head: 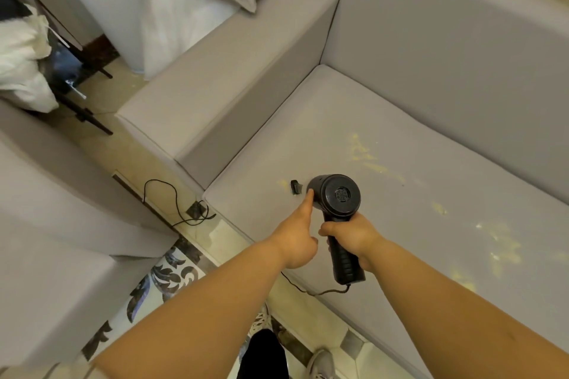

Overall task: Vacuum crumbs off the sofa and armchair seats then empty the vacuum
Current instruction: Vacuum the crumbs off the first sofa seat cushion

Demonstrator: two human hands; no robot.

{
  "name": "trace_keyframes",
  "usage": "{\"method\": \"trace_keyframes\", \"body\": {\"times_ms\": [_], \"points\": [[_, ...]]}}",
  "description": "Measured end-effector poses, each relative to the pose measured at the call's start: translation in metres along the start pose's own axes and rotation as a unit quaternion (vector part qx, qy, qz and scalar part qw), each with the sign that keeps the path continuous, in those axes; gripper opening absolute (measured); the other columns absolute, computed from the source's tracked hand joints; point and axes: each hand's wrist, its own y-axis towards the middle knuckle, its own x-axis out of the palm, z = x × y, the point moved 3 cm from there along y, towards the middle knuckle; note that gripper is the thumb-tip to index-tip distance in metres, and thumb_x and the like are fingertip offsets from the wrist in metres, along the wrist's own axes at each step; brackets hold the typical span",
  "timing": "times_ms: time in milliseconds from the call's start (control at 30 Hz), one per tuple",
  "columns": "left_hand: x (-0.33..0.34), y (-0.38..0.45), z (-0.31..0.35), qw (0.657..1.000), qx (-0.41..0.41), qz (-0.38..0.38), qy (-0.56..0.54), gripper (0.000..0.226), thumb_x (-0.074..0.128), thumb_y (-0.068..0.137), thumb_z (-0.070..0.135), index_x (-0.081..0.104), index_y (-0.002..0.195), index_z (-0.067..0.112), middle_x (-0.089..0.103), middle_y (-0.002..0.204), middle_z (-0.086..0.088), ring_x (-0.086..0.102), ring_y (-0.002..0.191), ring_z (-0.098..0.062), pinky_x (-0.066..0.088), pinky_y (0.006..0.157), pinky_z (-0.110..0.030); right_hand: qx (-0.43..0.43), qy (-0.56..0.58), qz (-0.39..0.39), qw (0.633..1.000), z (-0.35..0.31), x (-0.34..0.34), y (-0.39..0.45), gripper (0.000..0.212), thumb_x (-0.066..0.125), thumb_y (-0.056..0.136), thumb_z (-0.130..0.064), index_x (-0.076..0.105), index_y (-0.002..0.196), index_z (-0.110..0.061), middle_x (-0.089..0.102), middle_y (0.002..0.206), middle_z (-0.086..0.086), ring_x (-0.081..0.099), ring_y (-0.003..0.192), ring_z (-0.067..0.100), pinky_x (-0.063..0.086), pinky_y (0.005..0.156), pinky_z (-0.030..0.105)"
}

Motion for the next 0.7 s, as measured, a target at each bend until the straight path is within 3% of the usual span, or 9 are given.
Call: {"method": "trace_keyframes", "body": {"times_ms": [333, 700], "points": [[0.029, -0.016, 0.005, 0.999, 0.006, 0.025, -0.025, 0.091, 0.051, 0.092, 0.008, -0.016, 0.147, 0.034, 0.02, 0.157, -0.003, 0.034, 0.138, -0.02, 0.033, 0.11, -0.032, -0.03, -0.005, 0.038, 0.999, 0.018, -0.013, -0.019, 0.025, 0.069, 0.073, -0.001, 0.059, 0.093, -0.011, 0.062, 0.086, 0.017, 0.059, 0.079, 0.032, 0.055, 0.085, 0.051], [-0.027, 0.005, -0.01, 0.995, 0.026, 0.08, -0.045, 0.093, 0.052, 0.091, 0.005, -0.015, 0.148, 0.036, 0.017, 0.158, -0.001, 0.033, 0.139, -0.02, 0.034, 0.107, -0.029, -0.067, 0.007, 0.053, 0.996, -0.039, 0.019, 0.008, 0.04, 0.072, 0.071, -0.005, 0.06, 0.108, -0.011, 0.065, 0.09, 0.014, 0.063, 0.085, 0.034, 0.056, 0.087, 0.052]]}}
